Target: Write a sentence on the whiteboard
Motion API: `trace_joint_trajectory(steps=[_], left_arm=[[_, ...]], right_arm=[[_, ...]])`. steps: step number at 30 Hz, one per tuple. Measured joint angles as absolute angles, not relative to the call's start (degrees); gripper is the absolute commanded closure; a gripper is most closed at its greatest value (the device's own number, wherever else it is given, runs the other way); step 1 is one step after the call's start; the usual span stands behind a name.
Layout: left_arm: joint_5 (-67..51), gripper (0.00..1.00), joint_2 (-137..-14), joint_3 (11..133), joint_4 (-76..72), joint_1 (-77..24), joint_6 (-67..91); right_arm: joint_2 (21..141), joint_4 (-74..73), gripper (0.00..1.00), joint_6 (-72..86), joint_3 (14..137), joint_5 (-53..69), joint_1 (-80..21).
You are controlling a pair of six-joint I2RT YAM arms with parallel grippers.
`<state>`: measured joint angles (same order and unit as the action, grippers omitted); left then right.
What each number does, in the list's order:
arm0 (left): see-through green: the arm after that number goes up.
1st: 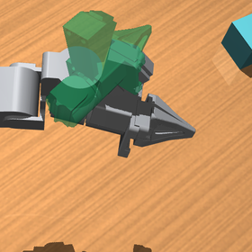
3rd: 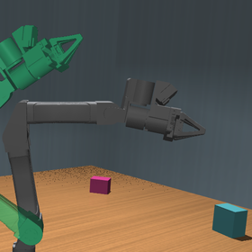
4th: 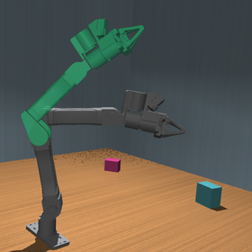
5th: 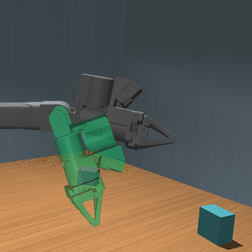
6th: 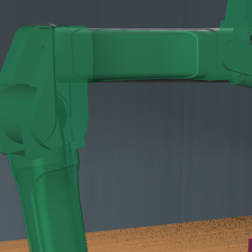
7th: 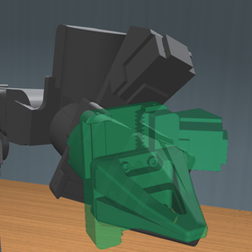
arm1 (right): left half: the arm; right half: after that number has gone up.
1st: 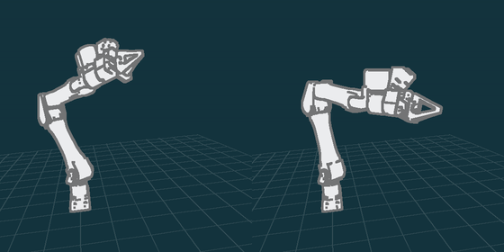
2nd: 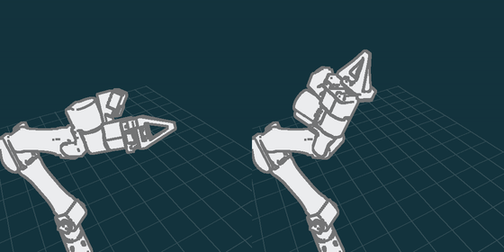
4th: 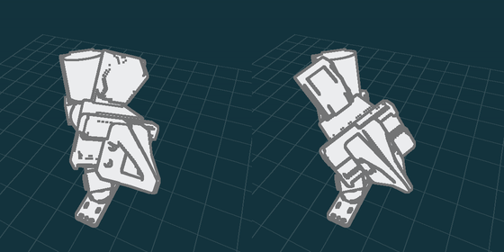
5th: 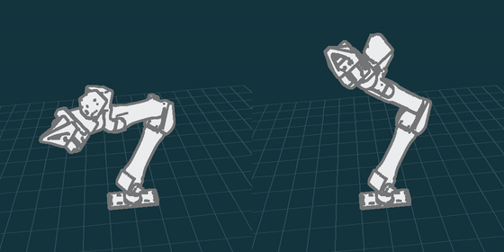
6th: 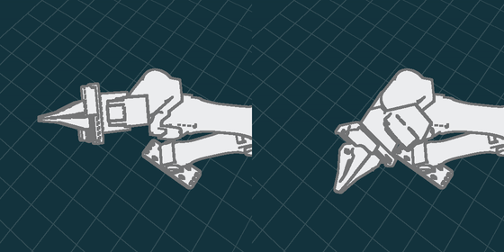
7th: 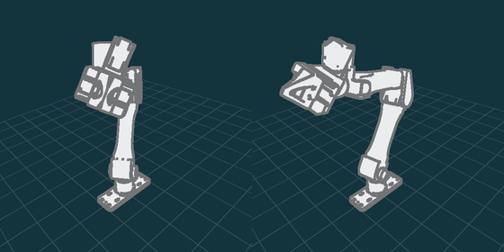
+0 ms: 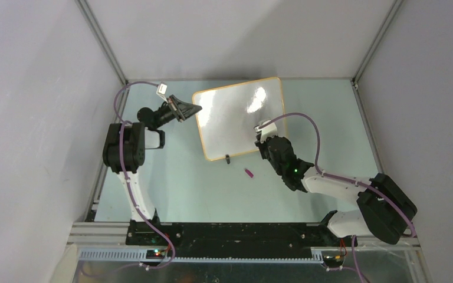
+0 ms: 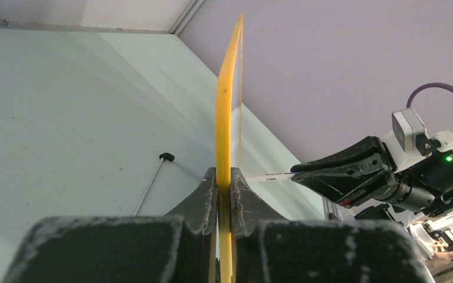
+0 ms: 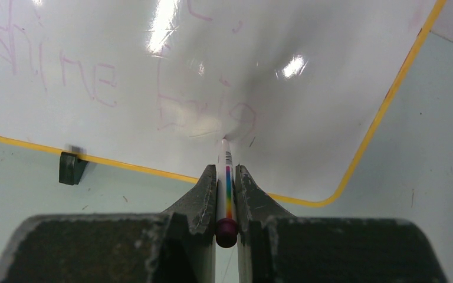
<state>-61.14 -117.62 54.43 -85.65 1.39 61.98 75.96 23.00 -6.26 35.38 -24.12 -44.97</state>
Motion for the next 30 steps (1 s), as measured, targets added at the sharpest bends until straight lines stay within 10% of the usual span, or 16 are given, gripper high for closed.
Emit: trace_joint_trajectory(steps=[30], left_arm=[[-61.1,1.00,-117.6,54.4,-85.6,1.3,62.0]], right_arm=[[63.8,21.7,1.00,-5.7,35.3,-21.3,-41.1]])
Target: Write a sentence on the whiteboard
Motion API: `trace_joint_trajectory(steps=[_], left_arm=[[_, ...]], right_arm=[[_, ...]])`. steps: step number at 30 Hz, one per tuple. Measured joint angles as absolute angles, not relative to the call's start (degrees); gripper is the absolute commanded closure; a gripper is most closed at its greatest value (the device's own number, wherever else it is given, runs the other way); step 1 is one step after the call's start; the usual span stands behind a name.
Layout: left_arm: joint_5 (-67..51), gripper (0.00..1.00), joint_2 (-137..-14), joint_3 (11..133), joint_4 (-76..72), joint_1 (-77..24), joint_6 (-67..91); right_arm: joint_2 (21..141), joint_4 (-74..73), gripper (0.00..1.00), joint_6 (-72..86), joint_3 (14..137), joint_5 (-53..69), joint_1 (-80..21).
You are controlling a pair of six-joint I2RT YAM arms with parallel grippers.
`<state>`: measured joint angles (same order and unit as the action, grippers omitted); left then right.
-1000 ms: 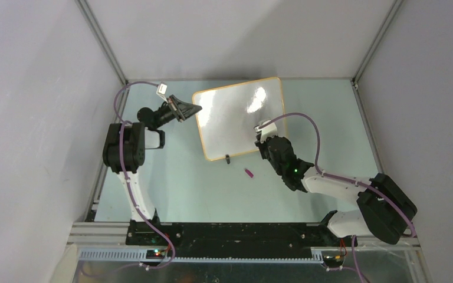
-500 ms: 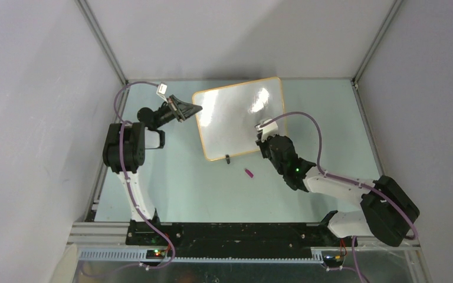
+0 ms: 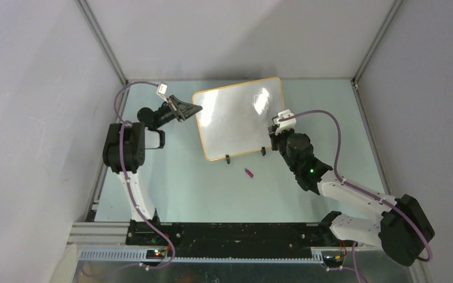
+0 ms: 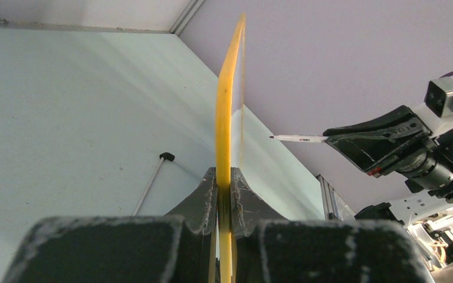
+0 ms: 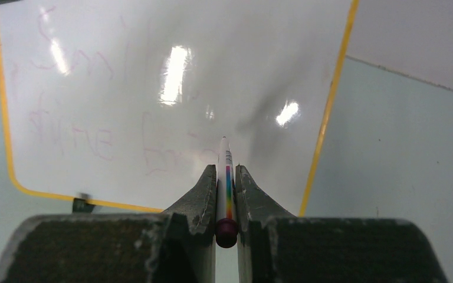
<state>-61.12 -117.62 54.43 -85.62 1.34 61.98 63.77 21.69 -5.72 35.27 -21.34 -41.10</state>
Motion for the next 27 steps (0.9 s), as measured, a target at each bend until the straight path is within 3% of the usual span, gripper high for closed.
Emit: trace_joint_trajectory(steps=[27], left_arm=[[-61.1,1.00,-117.6,54.4,-85.6,1.3,62.0]], right_arm=[[73.0,21.7,1.00,-3.5,39.0,-17.9,-36.2]])
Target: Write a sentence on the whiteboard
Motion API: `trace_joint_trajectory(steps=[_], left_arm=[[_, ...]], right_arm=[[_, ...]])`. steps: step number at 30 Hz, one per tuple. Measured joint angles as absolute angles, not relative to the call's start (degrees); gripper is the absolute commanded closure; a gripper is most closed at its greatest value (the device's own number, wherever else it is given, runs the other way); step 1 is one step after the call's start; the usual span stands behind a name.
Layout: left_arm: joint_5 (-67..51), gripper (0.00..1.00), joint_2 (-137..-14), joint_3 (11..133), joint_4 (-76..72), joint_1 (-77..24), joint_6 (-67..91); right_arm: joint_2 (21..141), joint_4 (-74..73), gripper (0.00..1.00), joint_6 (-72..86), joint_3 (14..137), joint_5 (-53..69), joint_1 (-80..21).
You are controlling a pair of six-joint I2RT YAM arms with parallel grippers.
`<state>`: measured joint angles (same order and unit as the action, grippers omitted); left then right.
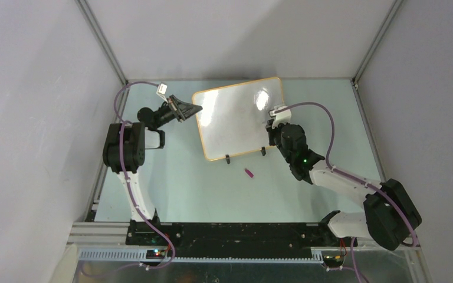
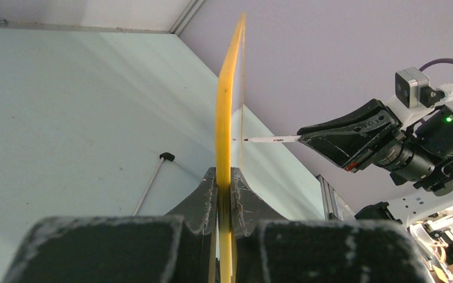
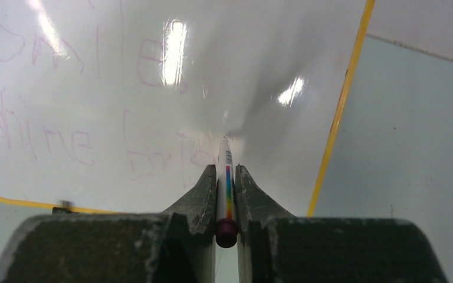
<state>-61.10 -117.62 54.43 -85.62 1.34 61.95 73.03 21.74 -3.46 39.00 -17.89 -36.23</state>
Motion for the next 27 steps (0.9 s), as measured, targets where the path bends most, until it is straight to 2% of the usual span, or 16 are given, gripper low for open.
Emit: trace_joint_trajectory(steps=[27], left_arm=[[-61.0,1.00,-117.6,54.4,-85.6,1.3,62.0]], right_arm=[[75.3,21.3,1.00,-2.9,40.9,-18.0,-35.5]])
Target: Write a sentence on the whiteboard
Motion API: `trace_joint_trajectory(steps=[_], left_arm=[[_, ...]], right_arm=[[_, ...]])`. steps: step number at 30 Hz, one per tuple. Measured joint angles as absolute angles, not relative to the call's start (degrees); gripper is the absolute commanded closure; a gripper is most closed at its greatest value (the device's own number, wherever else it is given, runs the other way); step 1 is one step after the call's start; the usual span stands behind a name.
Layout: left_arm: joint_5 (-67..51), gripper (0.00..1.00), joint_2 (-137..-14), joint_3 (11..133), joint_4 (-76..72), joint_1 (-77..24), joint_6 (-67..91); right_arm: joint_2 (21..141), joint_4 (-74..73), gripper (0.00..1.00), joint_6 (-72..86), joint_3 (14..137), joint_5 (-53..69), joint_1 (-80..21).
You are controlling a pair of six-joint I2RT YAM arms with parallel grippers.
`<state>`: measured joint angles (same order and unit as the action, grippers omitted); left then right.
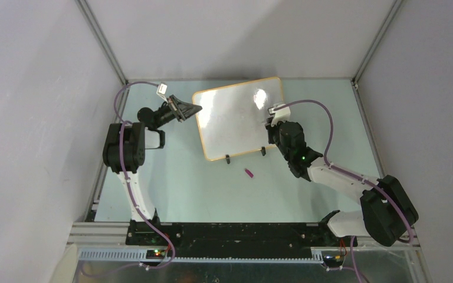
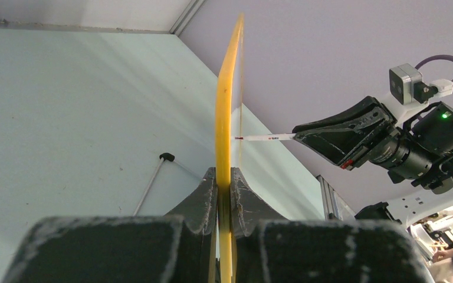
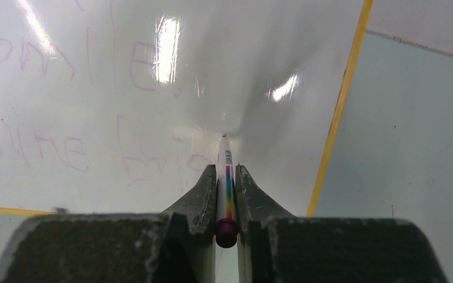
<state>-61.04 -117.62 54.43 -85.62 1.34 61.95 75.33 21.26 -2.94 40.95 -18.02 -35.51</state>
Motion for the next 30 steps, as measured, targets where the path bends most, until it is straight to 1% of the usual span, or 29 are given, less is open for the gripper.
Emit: trace_joint_trajectory(steps=[30], left_arm=[[-61.0,1.00,-117.6,54.4,-85.6,1.3,62.0]], right_arm=[[72.3,19.4,1.00,-1.9,35.4,-21.0,-38.2]])
